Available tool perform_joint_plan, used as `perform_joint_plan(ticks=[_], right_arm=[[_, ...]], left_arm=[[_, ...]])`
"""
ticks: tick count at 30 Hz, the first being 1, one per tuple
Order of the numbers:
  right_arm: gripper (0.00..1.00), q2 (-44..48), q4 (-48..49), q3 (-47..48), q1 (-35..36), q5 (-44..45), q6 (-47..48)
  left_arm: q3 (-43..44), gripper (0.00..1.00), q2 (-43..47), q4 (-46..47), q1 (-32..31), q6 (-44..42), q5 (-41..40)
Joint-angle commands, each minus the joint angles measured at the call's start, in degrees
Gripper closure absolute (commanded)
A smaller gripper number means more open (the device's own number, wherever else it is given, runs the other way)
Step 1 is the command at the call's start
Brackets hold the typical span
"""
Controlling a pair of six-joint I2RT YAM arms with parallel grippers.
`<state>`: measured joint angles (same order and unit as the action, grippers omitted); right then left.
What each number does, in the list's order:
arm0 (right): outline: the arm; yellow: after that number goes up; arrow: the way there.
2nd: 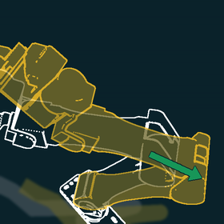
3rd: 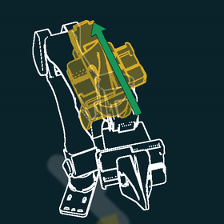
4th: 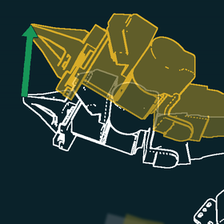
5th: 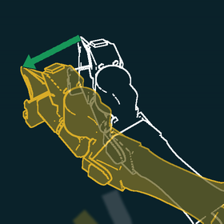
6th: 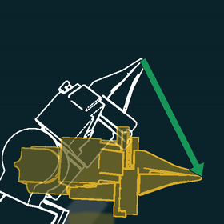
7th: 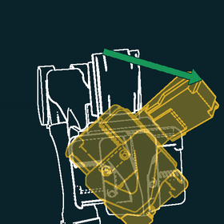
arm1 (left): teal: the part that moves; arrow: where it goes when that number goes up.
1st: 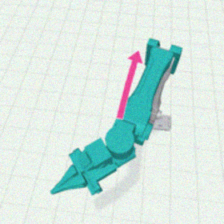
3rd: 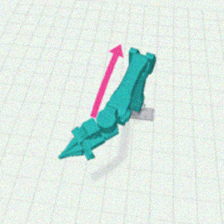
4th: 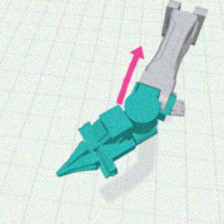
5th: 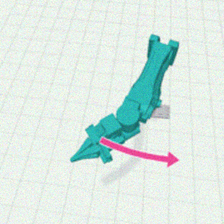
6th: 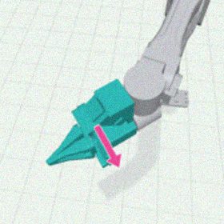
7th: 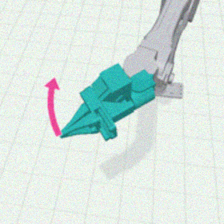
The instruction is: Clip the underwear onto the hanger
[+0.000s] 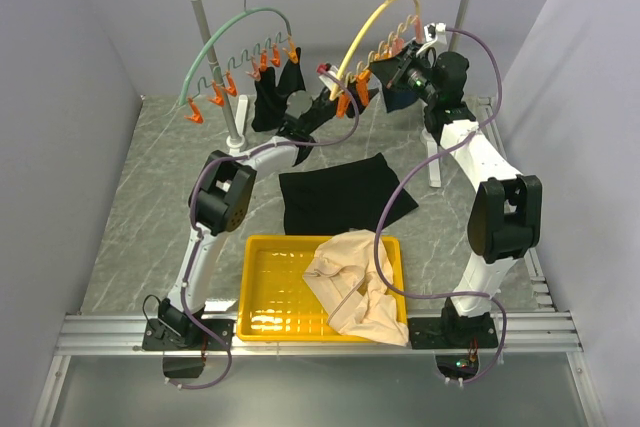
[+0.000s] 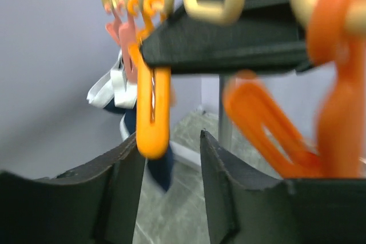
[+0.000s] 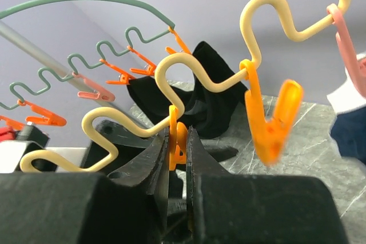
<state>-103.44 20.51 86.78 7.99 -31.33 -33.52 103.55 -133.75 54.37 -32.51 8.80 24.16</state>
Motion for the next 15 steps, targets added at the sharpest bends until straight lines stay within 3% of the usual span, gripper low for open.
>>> perform_joint_plan(ticks=[1, 6, 11, 15], right_arm=[[1.00, -0.4, -0.6, 2.4, -0.5, -0.6, 0.2], [1.00, -0.4, 0.2, 2.6, -1.7, -1.8, 0.2], [1.00, -0.2, 1.6, 2.8, -2.6, -4.3, 0.1], [1.00, -0.1, 1.3, 3.0, -3.4, -6.8, 0.6]], left_arm=[[-2.4, 0.51, 6.2, -0.8, 1.6, 1.5, 2.5], [-9.6, 0.49, 11.5, -5.9, 4.9, 2.6, 7.6], [-15.7, 0.46, 16.2, -20.8, 6.0, -1.3, 8.1], [-20.5, 0.43, 18.3, -23.1, 6.2, 0.6, 9.1]])
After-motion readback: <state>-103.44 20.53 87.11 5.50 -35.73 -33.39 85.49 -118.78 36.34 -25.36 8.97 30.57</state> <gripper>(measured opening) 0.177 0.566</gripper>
